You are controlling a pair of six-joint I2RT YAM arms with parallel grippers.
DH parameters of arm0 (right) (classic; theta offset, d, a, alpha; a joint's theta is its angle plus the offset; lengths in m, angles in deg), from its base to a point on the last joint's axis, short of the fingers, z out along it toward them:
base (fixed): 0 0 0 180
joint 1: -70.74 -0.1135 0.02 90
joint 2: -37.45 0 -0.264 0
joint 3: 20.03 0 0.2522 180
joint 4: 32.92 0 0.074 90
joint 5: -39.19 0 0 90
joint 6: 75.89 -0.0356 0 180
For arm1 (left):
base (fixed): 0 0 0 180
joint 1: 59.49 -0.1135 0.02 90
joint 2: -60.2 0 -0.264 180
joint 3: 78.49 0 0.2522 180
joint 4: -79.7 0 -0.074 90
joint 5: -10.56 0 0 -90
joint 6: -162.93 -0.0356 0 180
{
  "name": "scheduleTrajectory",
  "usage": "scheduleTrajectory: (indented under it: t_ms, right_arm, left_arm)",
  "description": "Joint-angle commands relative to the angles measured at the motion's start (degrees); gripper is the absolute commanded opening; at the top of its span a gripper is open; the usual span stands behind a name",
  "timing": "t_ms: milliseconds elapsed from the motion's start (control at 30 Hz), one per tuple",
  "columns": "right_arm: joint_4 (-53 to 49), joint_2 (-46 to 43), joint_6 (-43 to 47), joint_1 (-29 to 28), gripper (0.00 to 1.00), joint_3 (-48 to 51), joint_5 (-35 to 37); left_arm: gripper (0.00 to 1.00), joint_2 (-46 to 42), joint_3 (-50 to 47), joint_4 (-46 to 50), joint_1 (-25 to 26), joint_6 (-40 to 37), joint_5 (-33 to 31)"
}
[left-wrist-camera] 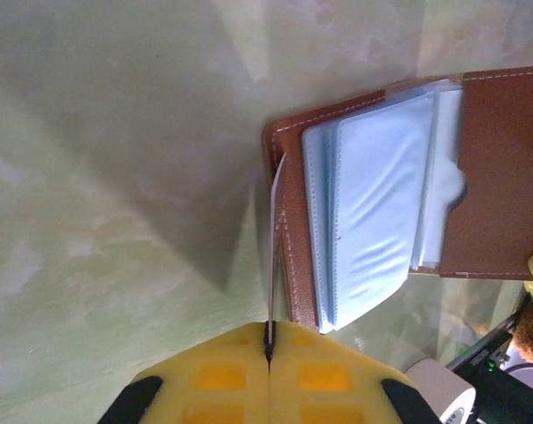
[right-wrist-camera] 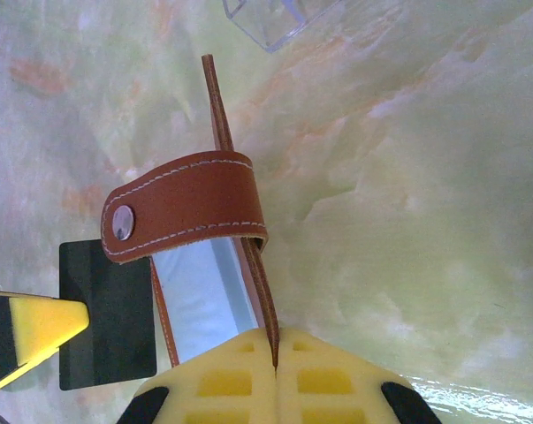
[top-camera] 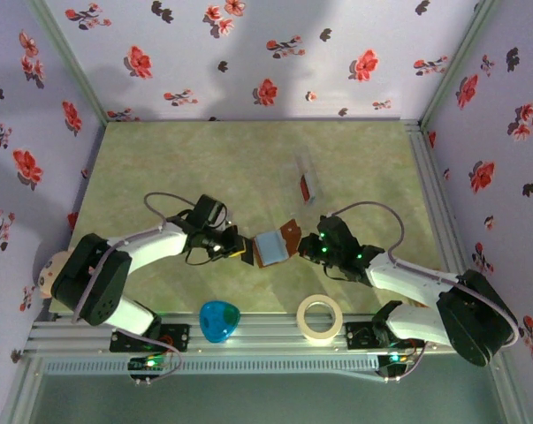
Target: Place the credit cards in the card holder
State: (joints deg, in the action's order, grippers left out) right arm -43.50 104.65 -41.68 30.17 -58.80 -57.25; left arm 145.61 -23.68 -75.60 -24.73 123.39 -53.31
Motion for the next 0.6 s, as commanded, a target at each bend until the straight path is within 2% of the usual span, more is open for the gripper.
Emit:
scheduleTrajectory:
  t_ms: [0,367,567]
  right_arm:
    - [-0.12,0.52,-0.81,-0.50,0.00,0.81,-0.15]
    - [3.44,2.22,-1.85,-0.63,0.00,1.09,-2.65]
    - [6.46,3.06,-3.05,-0.64,0.02,1.81,-4.64]
  left_arm:
    - [0.00,-0.05,-1.02,-2.59,0.48,0.89,1.92]
    - [0.00,3.10,0.12,-3.29,0.48,0.14,4.49]
    - [0.00,0.92,-0.19,-7.17,0.48,0.48,5.85]
